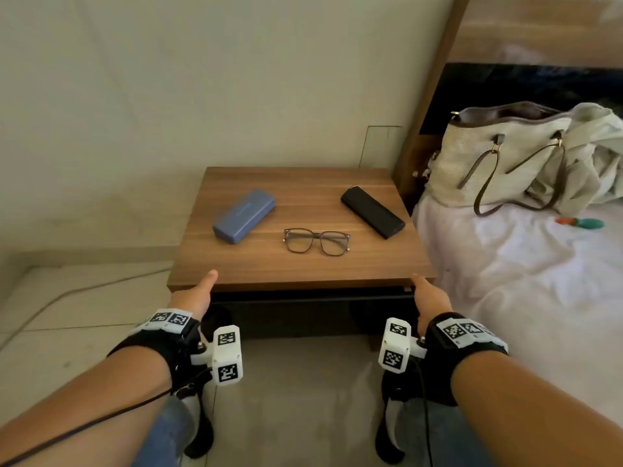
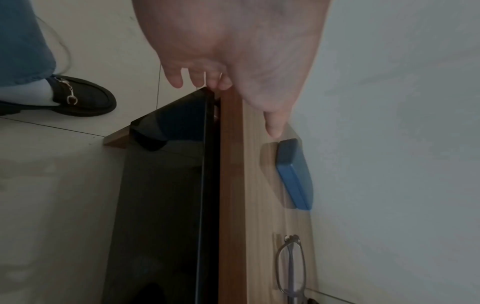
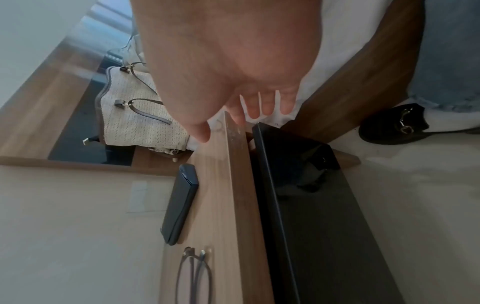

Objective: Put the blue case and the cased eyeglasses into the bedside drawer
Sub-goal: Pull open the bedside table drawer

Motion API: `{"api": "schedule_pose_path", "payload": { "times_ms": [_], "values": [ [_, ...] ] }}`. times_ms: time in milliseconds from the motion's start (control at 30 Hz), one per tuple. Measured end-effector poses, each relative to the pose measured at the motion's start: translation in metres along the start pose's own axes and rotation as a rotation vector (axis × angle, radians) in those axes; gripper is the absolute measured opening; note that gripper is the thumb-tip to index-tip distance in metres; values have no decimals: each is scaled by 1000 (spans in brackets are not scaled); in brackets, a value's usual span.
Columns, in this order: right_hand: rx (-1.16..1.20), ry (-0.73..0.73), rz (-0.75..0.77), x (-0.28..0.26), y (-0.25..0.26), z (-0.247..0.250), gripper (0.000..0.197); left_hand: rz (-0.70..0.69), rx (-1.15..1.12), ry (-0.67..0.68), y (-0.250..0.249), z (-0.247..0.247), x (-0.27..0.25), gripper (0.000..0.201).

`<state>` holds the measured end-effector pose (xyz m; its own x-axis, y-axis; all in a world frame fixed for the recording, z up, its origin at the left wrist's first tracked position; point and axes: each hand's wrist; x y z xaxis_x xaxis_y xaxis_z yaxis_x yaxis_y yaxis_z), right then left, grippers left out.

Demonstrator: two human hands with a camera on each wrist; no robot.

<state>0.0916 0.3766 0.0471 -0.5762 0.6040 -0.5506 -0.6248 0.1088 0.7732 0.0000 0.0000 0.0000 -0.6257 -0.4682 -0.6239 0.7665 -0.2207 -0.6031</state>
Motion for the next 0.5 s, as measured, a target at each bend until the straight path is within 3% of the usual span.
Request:
{"api": "schedule_pose_path", "payload": {
  "times_ms": [100, 333, 500],
  "values": [
    [-59, -1, 40, 12, -2, -5, 52, -5, -38, -3, -1, -4, -1, 104],
    [-244, -58, 83, 27, -14, -13, 56, 14, -91, -59, 9, -11, 9, 122],
    [-292, -72, 91, 28, -17, -15, 58, 15, -81, -73, 10, -9, 9, 106]
  ]
}}
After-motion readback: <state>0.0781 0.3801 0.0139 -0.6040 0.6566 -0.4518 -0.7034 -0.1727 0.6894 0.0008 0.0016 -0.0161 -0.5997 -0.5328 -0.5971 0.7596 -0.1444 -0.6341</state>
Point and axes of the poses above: each hand's wrist, its own x-axis towards the middle knuckle, its own z-axis out of the back of the hand, y = z × x, and after that the axes turned 2 degrees about z, right-handed
